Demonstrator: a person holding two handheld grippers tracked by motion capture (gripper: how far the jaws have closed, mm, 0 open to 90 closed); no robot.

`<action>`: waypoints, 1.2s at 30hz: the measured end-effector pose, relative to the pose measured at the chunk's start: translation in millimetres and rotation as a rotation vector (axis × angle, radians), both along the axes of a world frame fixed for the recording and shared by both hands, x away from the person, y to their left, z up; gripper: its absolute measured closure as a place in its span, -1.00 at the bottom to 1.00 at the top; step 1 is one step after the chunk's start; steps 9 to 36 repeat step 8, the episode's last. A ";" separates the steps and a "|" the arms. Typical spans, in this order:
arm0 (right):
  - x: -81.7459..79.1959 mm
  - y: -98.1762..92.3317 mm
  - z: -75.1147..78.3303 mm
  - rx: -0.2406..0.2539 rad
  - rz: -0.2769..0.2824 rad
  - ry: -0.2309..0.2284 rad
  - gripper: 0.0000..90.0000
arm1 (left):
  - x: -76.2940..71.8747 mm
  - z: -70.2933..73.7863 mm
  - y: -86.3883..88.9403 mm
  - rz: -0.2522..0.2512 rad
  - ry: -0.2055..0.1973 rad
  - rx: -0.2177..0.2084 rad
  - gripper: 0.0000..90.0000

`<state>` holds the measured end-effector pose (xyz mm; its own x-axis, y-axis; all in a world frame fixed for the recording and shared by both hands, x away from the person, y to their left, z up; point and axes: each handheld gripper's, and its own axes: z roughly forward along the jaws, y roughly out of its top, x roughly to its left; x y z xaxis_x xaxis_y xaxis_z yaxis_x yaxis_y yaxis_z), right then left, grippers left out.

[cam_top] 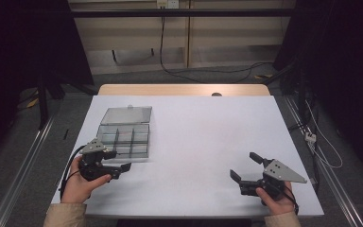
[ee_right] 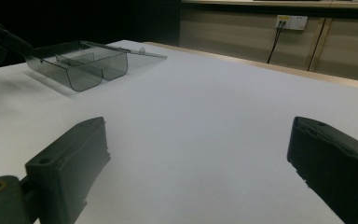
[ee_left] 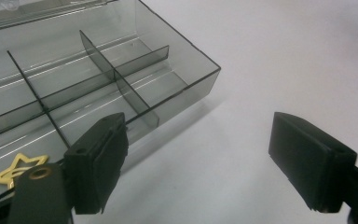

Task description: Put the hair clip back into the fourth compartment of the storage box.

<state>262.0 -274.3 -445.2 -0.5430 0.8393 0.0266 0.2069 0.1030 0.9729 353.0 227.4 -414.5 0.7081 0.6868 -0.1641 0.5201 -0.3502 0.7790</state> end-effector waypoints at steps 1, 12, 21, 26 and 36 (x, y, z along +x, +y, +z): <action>0.1 0.2 -0.3 0.001 0.002 0.002 -0.89 | -1.7 -0.9 0.7 -0.003 -0.010 0.009 -0.59; 0.8 1.0 -1.9 -0.008 0.011 0.015 -0.89 | -6.9 -8.2 4.8 -0.007 -0.008 0.041 -0.61; 0.8 1.0 -1.9 -0.008 0.011 0.015 -0.89 | -6.9 -8.2 4.8 -0.007 -0.008 0.041 -0.61; 0.8 1.0 -1.9 -0.008 0.011 0.015 -0.89 | -6.9 -8.2 4.8 -0.007 -0.008 0.041 -0.61; 0.8 1.0 -1.9 -0.008 0.011 0.015 -0.89 | -6.9 -8.2 4.8 -0.007 -0.008 0.041 -0.61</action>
